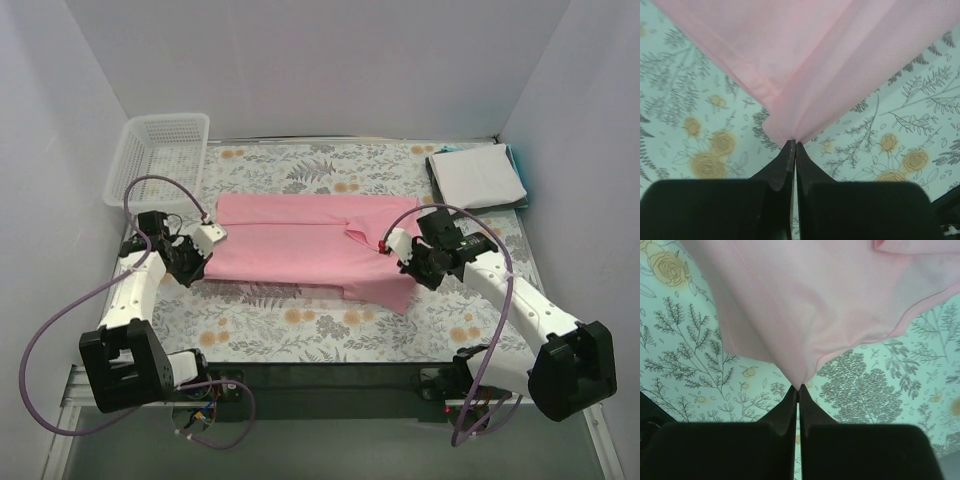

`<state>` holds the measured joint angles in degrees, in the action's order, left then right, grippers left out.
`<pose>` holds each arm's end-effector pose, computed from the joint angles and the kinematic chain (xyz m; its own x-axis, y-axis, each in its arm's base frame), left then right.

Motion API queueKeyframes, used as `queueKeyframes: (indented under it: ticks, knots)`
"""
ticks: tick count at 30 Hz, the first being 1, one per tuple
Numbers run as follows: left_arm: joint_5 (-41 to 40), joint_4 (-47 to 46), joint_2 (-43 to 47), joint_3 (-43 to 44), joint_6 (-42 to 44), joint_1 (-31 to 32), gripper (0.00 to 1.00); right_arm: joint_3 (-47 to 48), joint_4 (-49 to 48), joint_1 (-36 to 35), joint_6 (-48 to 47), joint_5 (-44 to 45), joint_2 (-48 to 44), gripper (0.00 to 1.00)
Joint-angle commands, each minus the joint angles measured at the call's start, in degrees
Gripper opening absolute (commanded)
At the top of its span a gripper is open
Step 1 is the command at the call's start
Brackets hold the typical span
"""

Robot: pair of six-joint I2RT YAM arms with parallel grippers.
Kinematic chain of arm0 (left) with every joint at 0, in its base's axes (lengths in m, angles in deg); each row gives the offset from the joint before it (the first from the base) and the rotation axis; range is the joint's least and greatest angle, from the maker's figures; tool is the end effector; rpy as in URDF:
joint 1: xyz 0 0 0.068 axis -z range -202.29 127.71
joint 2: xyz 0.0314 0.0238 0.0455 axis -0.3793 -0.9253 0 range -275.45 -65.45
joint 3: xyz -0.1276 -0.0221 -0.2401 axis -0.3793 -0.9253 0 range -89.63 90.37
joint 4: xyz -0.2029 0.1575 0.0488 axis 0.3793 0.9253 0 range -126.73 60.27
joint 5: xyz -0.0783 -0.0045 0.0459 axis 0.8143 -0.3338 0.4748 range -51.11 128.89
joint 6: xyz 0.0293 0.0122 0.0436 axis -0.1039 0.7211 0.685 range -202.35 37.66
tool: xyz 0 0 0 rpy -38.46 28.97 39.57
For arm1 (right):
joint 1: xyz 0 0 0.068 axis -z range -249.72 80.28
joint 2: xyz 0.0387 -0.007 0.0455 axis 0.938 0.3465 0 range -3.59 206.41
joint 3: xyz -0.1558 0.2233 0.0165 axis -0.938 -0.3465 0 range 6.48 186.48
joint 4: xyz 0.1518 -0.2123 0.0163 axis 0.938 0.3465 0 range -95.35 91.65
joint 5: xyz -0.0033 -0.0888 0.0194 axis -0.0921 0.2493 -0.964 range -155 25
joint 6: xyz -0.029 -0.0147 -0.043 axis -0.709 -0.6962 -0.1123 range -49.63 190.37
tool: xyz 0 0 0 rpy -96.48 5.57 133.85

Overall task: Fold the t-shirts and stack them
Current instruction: Fold the tshirt

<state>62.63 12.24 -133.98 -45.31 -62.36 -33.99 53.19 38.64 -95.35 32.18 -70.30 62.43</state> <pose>0.2010 0.0270 0.2114 -0.9053 0.1320 -0.4037 0.2532 0.9309 -0.2633 0.1907 0.0951 0.2325 -0.3437 -0.8476 -0.4043 -0.8658 0.4527 -0.2130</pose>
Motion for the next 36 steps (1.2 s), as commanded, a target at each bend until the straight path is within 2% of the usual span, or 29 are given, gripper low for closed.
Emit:
queueKeyframes:
  ticks: [1,11,16,28,30,33,35,36]
  knots:
    - [4.11,-0.28,-3.61,6.74,-1.44,-1.39,0.00,7.06,0.40,2.07,-3.02,-0.58,2.79,0.01]
    - [6.93,-8.09,-19.26,21.86,-10.75,-1.39,0.00,24.27,-1.36,7.78,-8.12,-2.78,20.35,0.01]
    - [7.45,-9.07,-26.54,28.70,-14.18,-0.96,0.00,29.39,-1.45,9.28,-9.44,-3.84,26.70,0.01]
    - [2.10,-15.48,-36.23,29.51,-19.63,4.41,0.00,34.57,-3.03,10.25,-7.69,-4.19,37.86,0.01]
    - [1.48,-16.89,-37.37,29.86,-21.90,4.32,0.05,35.37,-3.56,10.25,-6.81,-3.84,38.74,0.01]
    - [-0.71,-17.94,-38.43,30.83,-23.24,4.41,0.07,37.21,-3.73,10.33,-4.87,-2.88,39.89,0.01]
    - [-1.95,-17.25,-39.57,32.41,-23.68,4.41,0.09,38.61,-4.00,10.60,-3.74,-1.91,40.42,0.09]
    - [-2.30,-17.24,-39.75,32.85,-24.11,4.41,0.13,39.14,-3.82,10.68,-3.29,-1.82,40.42,0.09]
